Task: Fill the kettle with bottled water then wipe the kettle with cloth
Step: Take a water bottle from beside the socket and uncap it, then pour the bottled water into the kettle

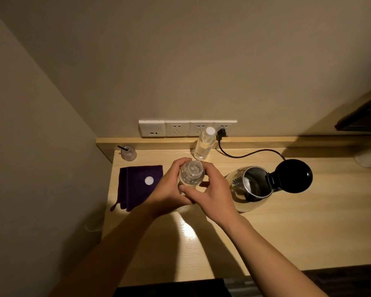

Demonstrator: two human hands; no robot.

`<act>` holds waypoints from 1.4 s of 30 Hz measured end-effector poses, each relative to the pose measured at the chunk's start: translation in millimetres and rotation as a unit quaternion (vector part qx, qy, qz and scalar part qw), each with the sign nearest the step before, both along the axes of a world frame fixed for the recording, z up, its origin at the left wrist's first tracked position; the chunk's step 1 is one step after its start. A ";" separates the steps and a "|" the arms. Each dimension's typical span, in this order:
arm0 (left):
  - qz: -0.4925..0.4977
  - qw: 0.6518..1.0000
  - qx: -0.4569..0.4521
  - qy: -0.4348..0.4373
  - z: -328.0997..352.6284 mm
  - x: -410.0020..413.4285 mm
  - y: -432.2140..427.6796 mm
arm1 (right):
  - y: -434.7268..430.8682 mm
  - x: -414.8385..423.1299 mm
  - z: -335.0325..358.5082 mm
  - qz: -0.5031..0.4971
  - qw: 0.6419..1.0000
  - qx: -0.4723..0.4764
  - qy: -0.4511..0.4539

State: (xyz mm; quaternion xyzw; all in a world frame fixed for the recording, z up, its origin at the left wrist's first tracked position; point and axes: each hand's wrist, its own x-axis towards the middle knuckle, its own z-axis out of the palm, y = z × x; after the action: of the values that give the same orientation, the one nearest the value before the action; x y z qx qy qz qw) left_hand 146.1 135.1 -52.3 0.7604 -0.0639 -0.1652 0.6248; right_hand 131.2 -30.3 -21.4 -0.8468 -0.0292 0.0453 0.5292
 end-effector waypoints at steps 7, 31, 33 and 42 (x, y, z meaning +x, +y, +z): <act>0.067 0.995 -0.068 0.005 6.9 -8.3 -41.5 | -24.2 -13.0 9.4 -0.036 0.999 -0.011 -0.030; -0.108 0.974 0.198 -0.001 14.3 0.2 -99.2 | -173.1 -95.3 -188.3 -0.200 0.906 -0.373 0.016; -0.107 0.977 0.186 0.007 10.0 -0.9 -98.9 | -176.9 -94.2 -196.4 -0.186 0.904 -0.383 0.026; -0.102 0.975 0.191 0.039 11.0 2.7 -110.4 | -182.0 -97.0 -212.2 -0.154 0.885 -0.437 0.038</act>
State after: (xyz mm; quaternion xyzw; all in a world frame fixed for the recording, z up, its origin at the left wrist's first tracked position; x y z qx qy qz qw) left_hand 148.7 24.7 -41.3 0.8484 -0.0839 -0.2667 0.4495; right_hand 34.2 -212.3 -233.6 -0.9838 0.1444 0.0039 0.1064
